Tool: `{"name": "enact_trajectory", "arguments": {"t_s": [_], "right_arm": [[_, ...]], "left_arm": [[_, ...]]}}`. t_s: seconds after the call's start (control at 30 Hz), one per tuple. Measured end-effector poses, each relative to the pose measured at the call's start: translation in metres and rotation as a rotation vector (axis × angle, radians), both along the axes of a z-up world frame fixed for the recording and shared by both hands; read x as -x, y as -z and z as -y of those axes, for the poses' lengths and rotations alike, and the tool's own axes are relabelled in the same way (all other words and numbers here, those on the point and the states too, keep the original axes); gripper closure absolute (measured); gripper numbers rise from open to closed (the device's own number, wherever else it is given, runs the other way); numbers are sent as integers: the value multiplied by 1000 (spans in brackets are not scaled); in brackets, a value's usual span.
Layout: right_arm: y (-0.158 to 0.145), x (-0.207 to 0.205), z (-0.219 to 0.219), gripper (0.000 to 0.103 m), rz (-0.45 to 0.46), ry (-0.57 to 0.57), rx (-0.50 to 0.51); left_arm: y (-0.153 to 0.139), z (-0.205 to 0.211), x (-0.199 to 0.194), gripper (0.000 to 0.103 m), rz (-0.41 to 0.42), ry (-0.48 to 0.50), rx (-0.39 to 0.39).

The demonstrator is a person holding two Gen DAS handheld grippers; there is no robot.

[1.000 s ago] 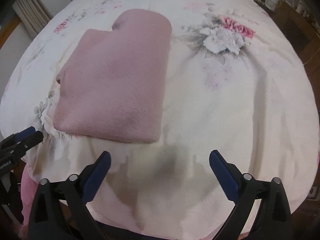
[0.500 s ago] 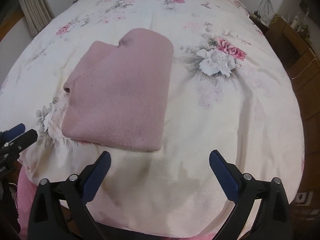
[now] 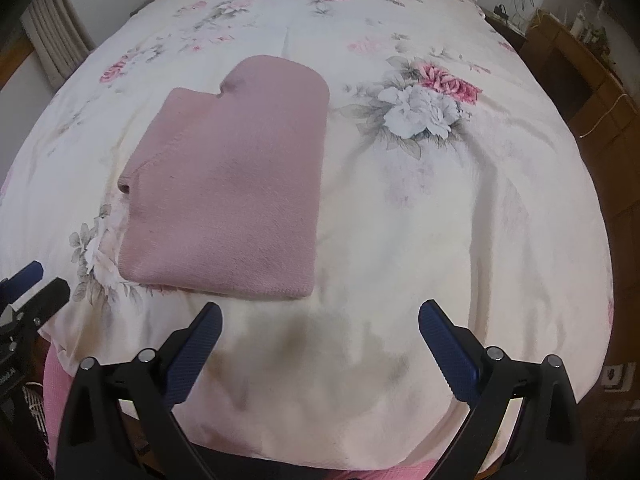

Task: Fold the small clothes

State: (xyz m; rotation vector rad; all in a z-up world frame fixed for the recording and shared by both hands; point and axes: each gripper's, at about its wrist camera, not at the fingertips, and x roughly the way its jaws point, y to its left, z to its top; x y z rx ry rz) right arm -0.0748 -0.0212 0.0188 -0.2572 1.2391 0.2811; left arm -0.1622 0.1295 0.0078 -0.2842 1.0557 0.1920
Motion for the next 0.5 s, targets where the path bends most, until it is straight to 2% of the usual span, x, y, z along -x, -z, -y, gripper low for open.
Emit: {"name": "enact_trajectory", "arguments": {"t_s": [0.5], "right_arm": [[5, -5, 5, 4, -19, 20, -5]], "left_arm": [[3, 6, -1, 26, -12, 12, -12]]}}
